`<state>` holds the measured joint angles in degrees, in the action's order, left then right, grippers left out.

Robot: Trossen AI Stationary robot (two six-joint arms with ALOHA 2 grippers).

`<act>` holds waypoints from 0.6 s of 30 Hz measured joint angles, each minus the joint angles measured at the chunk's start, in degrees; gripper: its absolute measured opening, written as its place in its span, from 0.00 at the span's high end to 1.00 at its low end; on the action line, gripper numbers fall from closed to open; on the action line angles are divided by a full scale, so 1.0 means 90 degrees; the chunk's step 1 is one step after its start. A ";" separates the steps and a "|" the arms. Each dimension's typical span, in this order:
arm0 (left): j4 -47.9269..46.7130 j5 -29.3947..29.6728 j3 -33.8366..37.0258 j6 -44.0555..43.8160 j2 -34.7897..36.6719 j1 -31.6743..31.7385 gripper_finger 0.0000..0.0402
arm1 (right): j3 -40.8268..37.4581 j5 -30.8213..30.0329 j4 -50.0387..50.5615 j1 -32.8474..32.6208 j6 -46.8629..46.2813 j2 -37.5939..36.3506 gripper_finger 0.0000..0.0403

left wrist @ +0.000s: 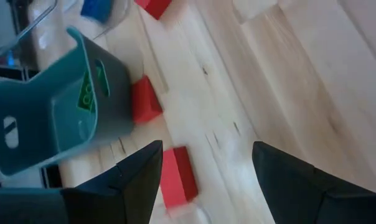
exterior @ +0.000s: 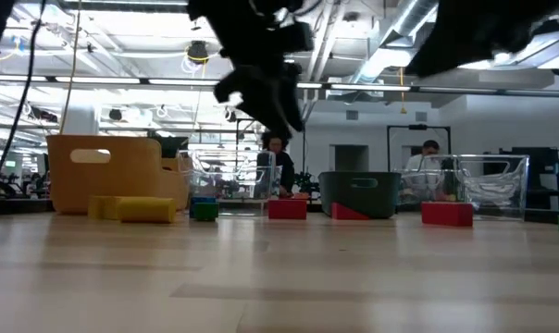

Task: Sort blocks
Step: Put the red block into the yellow bin

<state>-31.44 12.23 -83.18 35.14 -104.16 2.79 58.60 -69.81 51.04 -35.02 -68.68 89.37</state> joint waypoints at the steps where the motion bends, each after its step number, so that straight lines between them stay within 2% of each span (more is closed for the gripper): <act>1: -0.0115 0.0008 -0.0215 0.0028 -0.0195 0.0020 0.40 | -0.0138 0.0068 -0.0183 0.0058 0.0085 0.0004 0.56; 9: -0.1761 0.0279 -0.2107 -0.0564 -0.1701 0.0318 0.40 | -0.0308 0.0240 -0.0714 -0.0126 0.0281 -0.0024 0.56; 12: -0.1826 0.0497 -0.2378 -0.0687 -0.2111 0.0332 0.40 | -0.0308 0.0026 -0.0611 -0.0386 0.0115 -0.0156 0.56; 18: -0.1817 0.0521 -0.2640 -0.0910 -0.2607 0.0464 0.40 | -0.0308 -0.0148 -0.0539 -0.0683 0.0126 -0.0498 0.58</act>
<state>-47.79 16.92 -106.93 26.95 -127.62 6.97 55.83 -71.14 46.19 -41.17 -67.54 84.89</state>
